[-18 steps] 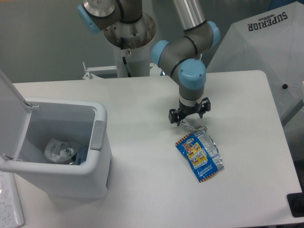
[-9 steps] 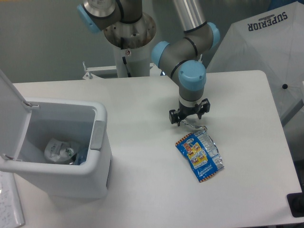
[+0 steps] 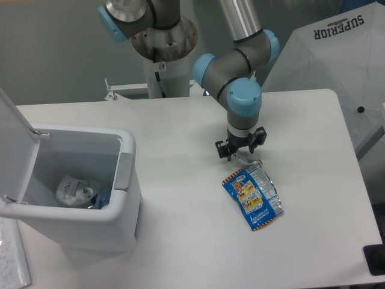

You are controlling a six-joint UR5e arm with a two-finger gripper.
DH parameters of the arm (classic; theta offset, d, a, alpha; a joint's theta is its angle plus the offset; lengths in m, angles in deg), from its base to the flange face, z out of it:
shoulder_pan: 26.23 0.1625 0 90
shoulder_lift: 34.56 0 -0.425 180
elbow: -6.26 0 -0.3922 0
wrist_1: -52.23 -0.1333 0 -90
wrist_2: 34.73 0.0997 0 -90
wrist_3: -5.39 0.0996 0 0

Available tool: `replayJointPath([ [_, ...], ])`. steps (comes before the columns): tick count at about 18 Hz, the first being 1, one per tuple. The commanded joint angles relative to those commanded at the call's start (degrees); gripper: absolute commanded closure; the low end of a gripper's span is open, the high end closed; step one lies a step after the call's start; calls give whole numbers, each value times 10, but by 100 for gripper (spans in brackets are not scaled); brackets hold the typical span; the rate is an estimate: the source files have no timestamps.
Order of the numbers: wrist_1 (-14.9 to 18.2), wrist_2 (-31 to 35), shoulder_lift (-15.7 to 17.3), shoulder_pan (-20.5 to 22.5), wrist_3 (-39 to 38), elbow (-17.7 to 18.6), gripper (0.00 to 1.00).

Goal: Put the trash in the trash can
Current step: 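Lower the gripper onto the snack bag's crimped end and close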

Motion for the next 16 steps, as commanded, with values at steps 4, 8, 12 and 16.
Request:
replayJointPath([
  [4, 0, 0, -1, 0, 0, -4, 63],
  [8, 1, -1, 0, 0, 2, -7, 94],
  [12, 2, -6, 2, 0, 4, -17, 100],
  [16, 8, -11, 5, 0, 4, -40, 100],
])
